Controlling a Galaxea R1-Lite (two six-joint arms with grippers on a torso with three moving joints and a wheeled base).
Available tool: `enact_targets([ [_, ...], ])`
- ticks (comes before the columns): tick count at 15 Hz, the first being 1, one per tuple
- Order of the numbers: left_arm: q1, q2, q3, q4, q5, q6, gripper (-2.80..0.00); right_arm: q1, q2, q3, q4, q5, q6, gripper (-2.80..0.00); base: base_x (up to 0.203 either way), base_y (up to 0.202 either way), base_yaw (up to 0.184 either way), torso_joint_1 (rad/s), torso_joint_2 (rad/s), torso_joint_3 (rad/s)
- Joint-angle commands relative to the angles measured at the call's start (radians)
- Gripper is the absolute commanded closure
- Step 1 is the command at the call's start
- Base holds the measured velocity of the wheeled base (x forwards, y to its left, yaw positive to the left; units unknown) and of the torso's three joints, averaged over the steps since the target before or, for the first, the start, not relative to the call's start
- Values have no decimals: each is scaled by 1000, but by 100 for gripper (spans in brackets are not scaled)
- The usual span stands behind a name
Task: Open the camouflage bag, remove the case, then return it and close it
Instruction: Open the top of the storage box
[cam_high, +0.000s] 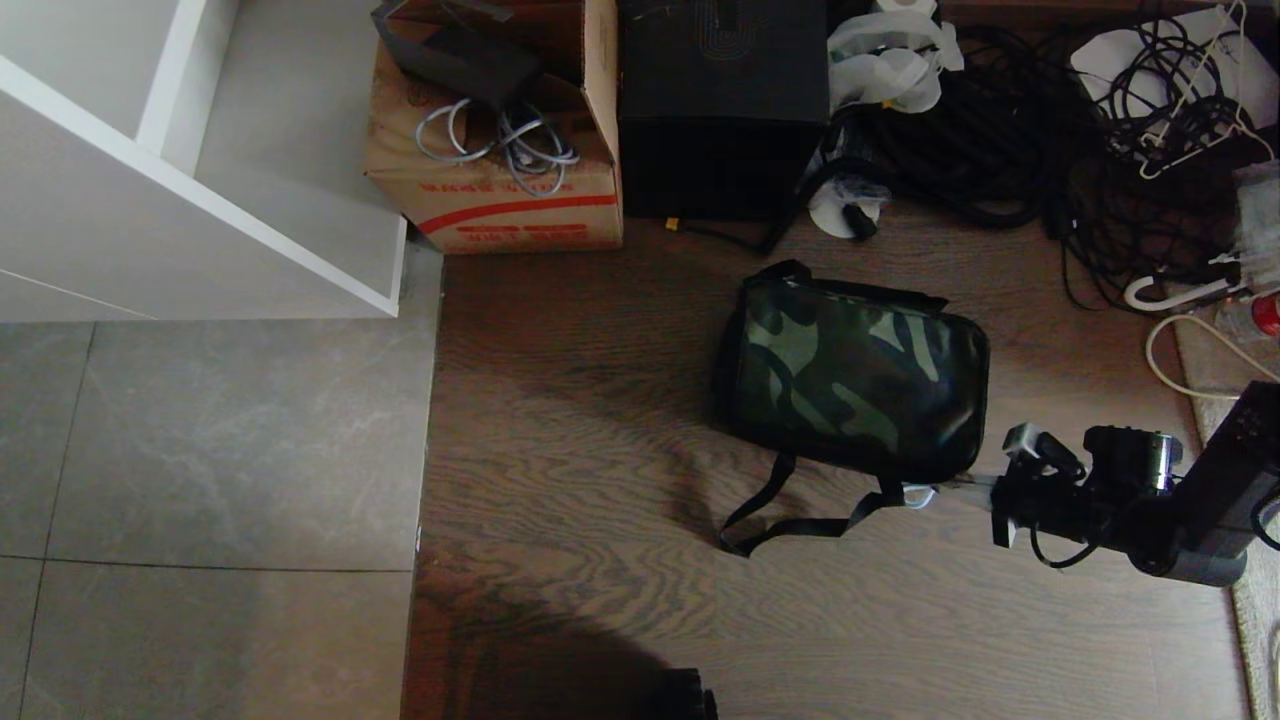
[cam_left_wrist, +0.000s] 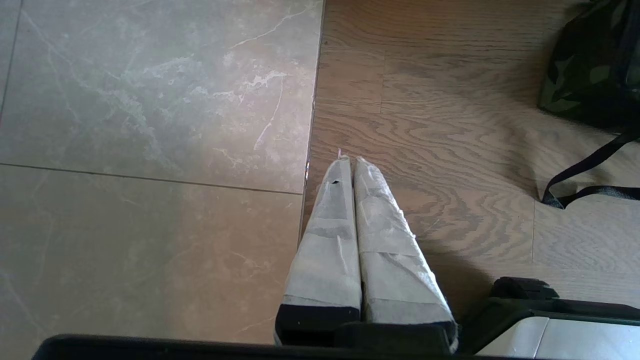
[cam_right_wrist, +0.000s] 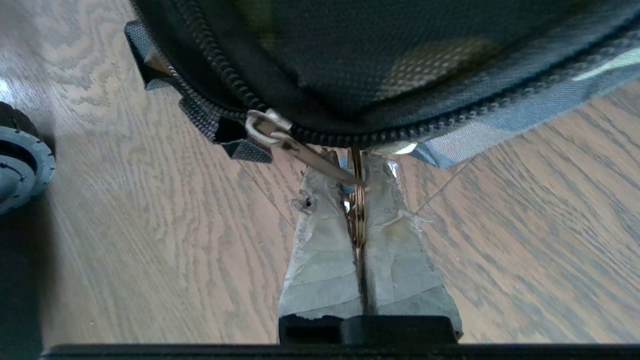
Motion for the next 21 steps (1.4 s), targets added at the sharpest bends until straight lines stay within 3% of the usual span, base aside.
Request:
enact_targets([
  [1,0,0,9,-1,0,0,0,-18,-44,25,11,6,-5,0,0,0,0,0,0,0],
  [10,0,0,10,-1,0,0,0,-105,-171,99,106,6,-10,0,0,0,0,0,0,0],
  [18,0,0,11,0,0,0,0,-155,-171,3,168,6,-5,0,0,0,0,0,0,0],
  [21,0,0,10,-1,0,0,0,-159,-162,-59,172,5,73,0,0,0,0,0,0,0],
])
